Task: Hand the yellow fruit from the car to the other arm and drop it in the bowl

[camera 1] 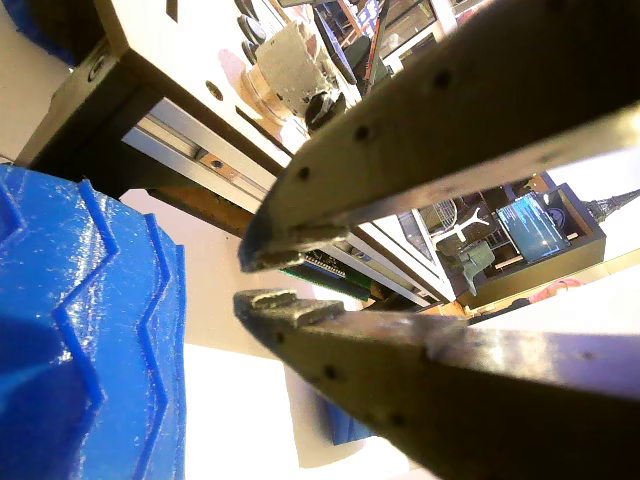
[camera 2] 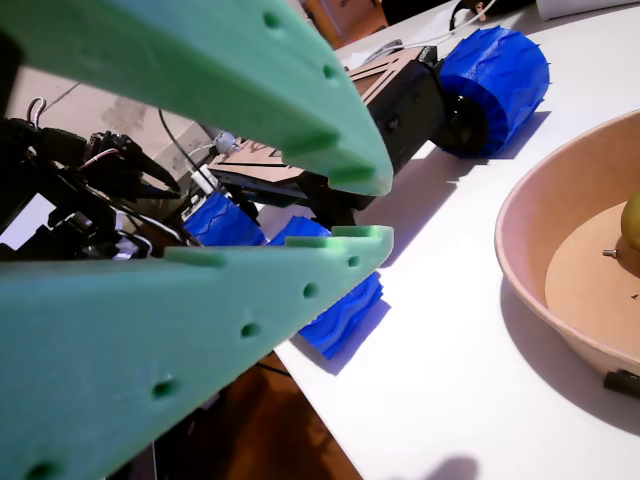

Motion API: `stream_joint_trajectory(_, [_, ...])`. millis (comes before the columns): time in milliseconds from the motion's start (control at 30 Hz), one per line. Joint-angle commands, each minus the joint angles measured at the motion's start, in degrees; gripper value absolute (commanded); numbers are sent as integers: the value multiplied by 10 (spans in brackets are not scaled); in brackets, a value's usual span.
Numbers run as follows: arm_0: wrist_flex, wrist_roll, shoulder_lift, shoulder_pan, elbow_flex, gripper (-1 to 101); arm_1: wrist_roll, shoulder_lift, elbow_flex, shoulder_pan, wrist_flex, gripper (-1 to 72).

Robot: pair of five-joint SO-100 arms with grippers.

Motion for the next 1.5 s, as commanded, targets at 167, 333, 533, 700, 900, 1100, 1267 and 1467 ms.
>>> stream_joint_trajectory(167, [2,-3,0,-4,13,2,-11,2,-1,-4,-11,0])
stream_joint_trajectory(333, [2,-1,2,-4,13,2,-11,2,0,-4,-11,0])
stream_joint_trajectory(533, [2,-1,2,-4,13,2,-14,2,-2,-11,-7,0])
stream_joint_trajectory(700, [4,-1,4,-4,13,2,-15,2,-2,-13,-5,0])
stream_joint_trajectory(900, [4,-1,4,-4,13,2,-15,2,-2,-13,-5,0])
stream_joint_trajectory(1100, [4,0,5,-4,13,2,-14,2,-3,-13,-5,0])
stream_joint_trajectory(1267, [5,-1,5,-4,13,2,-8,2,2,-17,-13,0])
stream_joint_trajectory(1467, [7,0,7,-4,13,2,-6,2,-2,-18,-9,0])
